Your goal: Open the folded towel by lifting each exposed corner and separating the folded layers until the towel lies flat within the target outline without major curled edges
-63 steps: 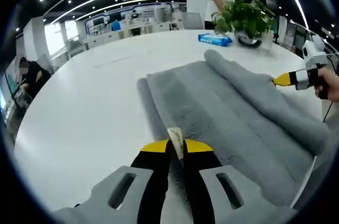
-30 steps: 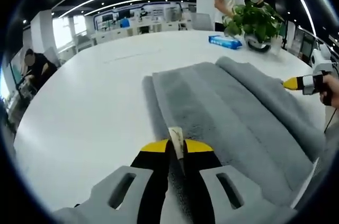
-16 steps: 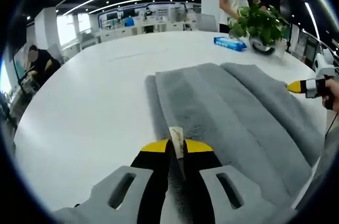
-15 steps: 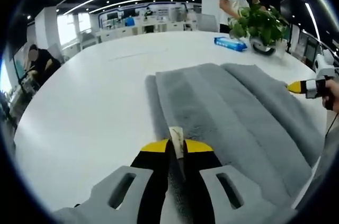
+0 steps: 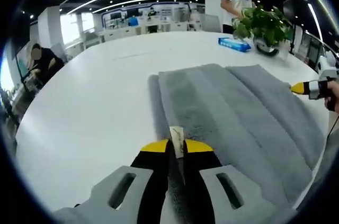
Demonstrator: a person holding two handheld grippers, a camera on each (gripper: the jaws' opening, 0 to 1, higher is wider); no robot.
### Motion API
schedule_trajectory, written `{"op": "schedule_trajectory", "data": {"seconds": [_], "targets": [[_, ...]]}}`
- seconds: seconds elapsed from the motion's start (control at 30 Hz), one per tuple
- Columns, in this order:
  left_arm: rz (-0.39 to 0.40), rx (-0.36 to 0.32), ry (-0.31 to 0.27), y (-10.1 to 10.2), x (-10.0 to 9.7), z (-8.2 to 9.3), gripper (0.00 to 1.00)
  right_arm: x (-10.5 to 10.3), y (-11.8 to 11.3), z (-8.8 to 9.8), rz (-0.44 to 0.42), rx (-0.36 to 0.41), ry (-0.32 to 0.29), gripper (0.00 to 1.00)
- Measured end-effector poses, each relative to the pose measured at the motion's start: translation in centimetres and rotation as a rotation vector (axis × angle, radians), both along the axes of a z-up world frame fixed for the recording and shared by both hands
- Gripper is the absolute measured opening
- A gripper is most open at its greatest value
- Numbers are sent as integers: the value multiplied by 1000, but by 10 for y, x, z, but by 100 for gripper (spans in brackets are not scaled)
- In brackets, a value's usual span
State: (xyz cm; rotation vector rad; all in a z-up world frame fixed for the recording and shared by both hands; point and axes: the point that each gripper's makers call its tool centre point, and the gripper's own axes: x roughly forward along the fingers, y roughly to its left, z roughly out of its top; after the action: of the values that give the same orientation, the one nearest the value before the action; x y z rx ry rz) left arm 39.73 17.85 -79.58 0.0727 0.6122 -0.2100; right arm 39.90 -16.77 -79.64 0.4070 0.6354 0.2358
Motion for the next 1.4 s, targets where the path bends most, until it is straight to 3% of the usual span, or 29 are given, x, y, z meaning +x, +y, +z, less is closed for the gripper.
{"op": "schedule_trajectory", "data": {"seconds": [0.47,0.53,0.6,0.8,0.93,1.0,1.03,1.2,1.33,1.4], "targets": [[9,25,-1,3,0,1,8,-1,-1,-3,7,-28,11,0],[37,-14,12,2,0,0,9,-2,1,-8,11,-10,20,0],[70,-115,34,-5,-1,2,13,-1,2,-8,8,-1,22,0],[23,-123,-4,-16,2,14,19,2,7,3,28,-24,-16,8],[-46,-112,-31,-31,2,21,19,3,11,22,83,-47,-66,14],[-64,-115,-33,-36,1,23,19,2,13,32,95,-17,-78,18],[-72,-107,-31,-39,1,23,19,-1,16,34,108,6,-65,20],[-65,-44,-89,-31,6,36,19,-16,17,44,149,-35,-53,21],[-28,-39,-151,-21,10,53,19,-49,24,35,224,-79,48,21],[-39,-76,-166,-25,9,60,19,-59,27,31,235,-88,64,21]]}}
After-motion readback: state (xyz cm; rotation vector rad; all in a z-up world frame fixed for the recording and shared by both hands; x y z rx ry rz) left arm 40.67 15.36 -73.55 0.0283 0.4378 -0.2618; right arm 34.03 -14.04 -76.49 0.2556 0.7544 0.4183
